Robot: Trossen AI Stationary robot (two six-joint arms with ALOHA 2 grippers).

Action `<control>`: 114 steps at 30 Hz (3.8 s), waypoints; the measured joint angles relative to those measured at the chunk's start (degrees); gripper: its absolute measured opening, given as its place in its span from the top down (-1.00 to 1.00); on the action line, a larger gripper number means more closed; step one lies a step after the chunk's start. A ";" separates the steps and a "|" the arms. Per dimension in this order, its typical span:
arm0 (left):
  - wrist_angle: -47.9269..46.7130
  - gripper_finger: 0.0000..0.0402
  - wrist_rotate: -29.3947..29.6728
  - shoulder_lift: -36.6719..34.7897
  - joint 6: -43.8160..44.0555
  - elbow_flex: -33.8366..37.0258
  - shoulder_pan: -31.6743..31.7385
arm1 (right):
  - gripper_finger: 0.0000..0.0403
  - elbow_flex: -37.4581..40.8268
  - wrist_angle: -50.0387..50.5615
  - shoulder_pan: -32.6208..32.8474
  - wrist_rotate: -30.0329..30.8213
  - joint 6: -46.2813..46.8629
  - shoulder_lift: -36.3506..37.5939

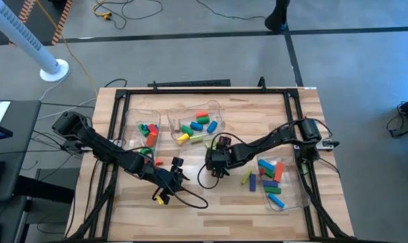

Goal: Sort blocks by size
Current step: Put the light green arch block into the top transparent bin

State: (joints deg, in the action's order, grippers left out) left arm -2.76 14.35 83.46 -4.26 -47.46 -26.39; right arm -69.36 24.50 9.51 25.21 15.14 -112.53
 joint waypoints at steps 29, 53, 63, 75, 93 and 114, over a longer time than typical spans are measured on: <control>0.74 0.11 0.00 0.00 0.45 0.00 0.17 | -0.05 -0.09 -10.51 -3.58 2.06 4.57 -1.38; 0.70 0.11 -0.02 0.00 1.10 0.00 0.17 | 0.68 -0.09 -11.36 0.12 3.37 4.19 -3.27; 0.88 0.11 0.00 0.00 1.06 0.00 0.17 | 0.73 0.00 -8.38 3.27 2.94 6.81 -1.31; 0.56 0.11 0.00 0.00 1.54 0.00 0.17 | 0.70 -0.07 -1.65 6.17 3.30 5.95 4.58; 0.51 0.11 0.00 0.00 1.69 0.00 0.17 | -0.29 5.07 -2.31 4.50 1.91 4.17 7.21; 0.76 0.11 0.00 0.02 1.69 0.00 0.17 | -0.29 13.44 -17.46 -0.39 -1.67 4.33 7.19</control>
State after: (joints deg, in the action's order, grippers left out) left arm -2.00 14.35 83.48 -2.57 -47.46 -26.22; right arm -55.92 7.04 9.13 23.54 19.46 -105.34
